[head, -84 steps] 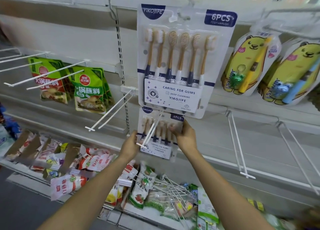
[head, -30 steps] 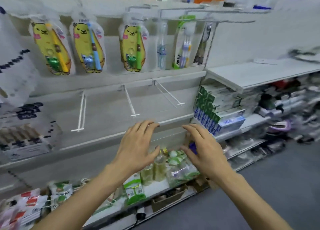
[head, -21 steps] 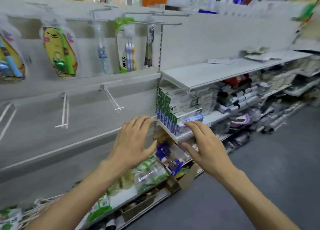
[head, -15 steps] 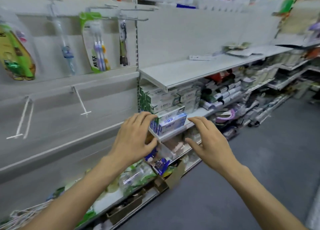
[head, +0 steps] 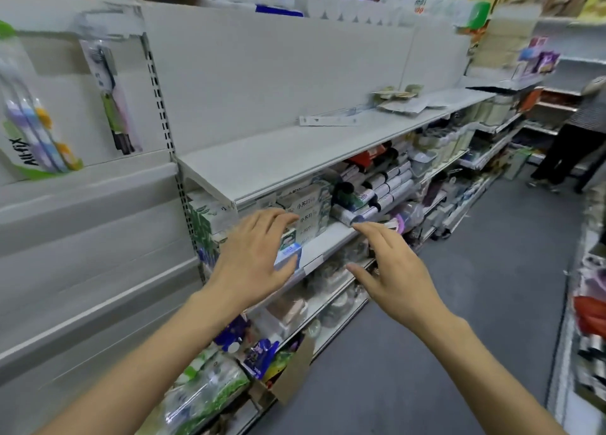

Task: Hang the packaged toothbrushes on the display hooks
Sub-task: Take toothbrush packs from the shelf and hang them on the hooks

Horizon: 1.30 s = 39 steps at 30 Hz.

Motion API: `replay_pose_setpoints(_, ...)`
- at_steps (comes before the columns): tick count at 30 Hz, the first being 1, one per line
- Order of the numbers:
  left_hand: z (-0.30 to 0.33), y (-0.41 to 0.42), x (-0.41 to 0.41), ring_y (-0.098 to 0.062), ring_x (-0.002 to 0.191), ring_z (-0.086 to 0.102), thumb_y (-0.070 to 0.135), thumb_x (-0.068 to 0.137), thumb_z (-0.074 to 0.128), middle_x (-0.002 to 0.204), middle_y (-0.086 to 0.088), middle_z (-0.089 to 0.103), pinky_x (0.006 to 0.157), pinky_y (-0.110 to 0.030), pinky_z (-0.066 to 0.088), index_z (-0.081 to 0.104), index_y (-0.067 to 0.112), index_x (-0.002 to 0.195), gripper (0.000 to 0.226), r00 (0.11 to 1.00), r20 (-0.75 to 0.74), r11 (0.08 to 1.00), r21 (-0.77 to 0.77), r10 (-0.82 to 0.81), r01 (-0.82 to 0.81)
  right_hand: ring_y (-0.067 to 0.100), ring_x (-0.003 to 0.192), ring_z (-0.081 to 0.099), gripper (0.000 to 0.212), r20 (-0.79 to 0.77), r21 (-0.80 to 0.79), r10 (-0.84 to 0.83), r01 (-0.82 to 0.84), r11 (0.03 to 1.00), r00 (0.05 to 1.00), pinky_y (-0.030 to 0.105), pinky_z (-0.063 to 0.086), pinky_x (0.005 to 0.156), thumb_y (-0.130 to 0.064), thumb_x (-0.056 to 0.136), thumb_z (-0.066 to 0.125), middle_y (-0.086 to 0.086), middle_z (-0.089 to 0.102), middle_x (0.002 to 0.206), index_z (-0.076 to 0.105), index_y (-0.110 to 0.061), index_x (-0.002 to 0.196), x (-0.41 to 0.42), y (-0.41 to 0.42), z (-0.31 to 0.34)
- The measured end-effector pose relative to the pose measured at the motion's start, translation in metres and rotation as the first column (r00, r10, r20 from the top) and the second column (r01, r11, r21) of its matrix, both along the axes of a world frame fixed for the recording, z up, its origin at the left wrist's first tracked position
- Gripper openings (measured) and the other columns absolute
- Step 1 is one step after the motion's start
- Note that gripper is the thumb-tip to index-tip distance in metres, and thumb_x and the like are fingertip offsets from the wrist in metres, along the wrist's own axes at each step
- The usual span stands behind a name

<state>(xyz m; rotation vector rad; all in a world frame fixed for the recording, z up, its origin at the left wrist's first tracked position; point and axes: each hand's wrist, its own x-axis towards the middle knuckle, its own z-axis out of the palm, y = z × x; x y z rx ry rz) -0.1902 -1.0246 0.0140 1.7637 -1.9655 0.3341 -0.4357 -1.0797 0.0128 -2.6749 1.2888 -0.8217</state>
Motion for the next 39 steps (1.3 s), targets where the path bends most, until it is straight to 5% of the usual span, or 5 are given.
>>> replay_pose_setpoints(20,0.010,-0.298,-0.067,-0.021,0.122,0.049,0.041,0.083,0.057,0.132,0.002,0.054,0.104,-0.036,0.040,0.049,0.023,0.135,0.056,0.994,0.036,0.995,0.023,-0.102,0.102,0.012,0.136,0.038,0.062,-0.007,0.006,-0.090,0.090,0.996,0.996,0.030,0.039,0.107,-0.042,0.094,0.064,-0.007,0.045,0.147,0.037,-0.026,0.149,-0.075,-0.290,0.004)
replay_pose_setpoints(39,0.042,-0.543,-0.147,-0.024,0.131,0.045,0.026,0.095,0.055,0.149,0.003,0.041,0.096,-0.042,0.049,0.039,0.027,0.147,0.054,0.949,0.074,0.947,0.082,0.305,-0.311,0.015,0.137,0.040,0.062,-0.065,-0.016,0.249,-0.250,0.968,0.966,0.031,0.038,0.110,-0.042,0.095,0.061,-0.004,0.046,0.147,0.039,-0.022,0.149,-0.188,-0.626,0.011)
